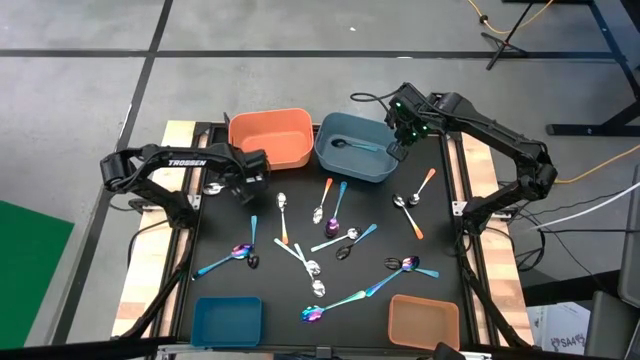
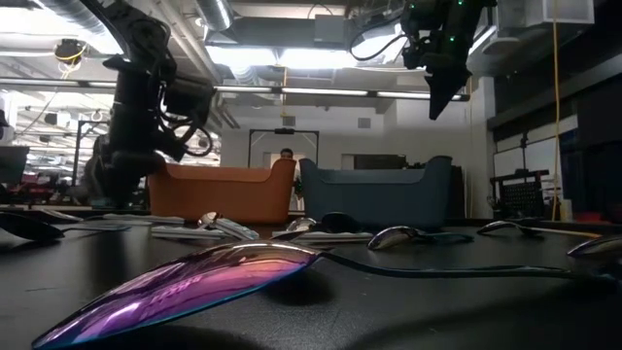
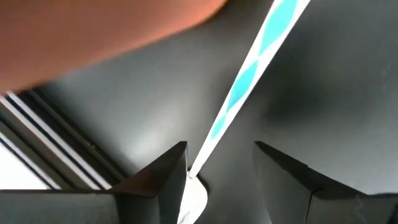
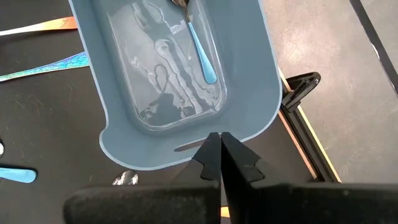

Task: Sort silverware by color (type)
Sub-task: Put the white patterned spoon into the top orange bin

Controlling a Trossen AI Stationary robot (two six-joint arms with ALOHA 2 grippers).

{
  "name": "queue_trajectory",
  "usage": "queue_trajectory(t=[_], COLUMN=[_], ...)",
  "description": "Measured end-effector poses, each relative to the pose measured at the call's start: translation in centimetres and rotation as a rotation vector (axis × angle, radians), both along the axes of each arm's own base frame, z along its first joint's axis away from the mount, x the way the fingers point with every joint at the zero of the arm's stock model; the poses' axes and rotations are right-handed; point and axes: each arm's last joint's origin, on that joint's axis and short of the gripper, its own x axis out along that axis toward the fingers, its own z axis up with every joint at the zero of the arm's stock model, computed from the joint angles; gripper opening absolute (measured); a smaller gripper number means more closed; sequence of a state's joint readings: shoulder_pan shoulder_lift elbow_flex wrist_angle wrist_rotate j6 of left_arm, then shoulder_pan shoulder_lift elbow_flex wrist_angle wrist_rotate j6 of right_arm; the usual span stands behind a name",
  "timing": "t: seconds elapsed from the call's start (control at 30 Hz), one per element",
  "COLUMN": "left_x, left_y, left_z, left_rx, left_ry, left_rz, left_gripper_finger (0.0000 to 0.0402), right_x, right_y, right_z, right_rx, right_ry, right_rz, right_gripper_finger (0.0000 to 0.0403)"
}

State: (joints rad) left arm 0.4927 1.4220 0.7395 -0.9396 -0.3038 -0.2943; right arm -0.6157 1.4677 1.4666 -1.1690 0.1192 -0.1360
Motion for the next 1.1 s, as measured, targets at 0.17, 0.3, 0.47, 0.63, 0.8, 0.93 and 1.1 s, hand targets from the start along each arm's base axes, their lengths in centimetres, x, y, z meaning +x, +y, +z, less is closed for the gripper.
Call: queue_trajectory(t=[0.17, 0.3, 0.47, 0.63, 0.8, 0.93, 1.1], left_x=[0.2, 0.2, 0.3, 0.8, 1.3, 1.4, 0.2], left_y=[0.2, 0.2, -0.2, -1.0, -2.1, -2.9, -4.0], left_z=[0.0, 0.0, 0.0, 0.1, 0.2, 0.1, -1.5], left_rx=[0.05, 0.071, 0.077, 0.134, 0.216, 0.241, 0.271], left_ry=[-0.012, -0.021, -0.024, -0.013, -0.014, -0.015, 0.007], left_rz=[0.017, 0.065, 0.087, 0.06, 0.056, 0.053, 0.104], left_gripper_finger=[0.0176, 0.0176, 0.0176, 0.0176, 0.0176, 0.0176, 0.0176], right_x=[0.0, 0.0, 0.0, 0.0, 0.0, 0.0, -0.1], right_y=[0.0, 0.0, 0.0, 0.0, 0.0, 0.0, 0.0], right_z=[0.0, 0.0, 0.0, 0.0, 0.0, 0.0, 0.0], right_rx=[0.0, 0.0, 0.001, 0.001, 0.002, 0.002, 0.005], right_ry=[0.0, 0.0, 0.002, 0.002, 0.002, 0.002, 0.006], right_rz=[0.0, 0.0, 0.0, 0.0, 0.0, 0.0, 0.0], right_gripper_finger=[0.0, 0.0, 0.0, 0.0, 0.0, 0.0, 0.0])
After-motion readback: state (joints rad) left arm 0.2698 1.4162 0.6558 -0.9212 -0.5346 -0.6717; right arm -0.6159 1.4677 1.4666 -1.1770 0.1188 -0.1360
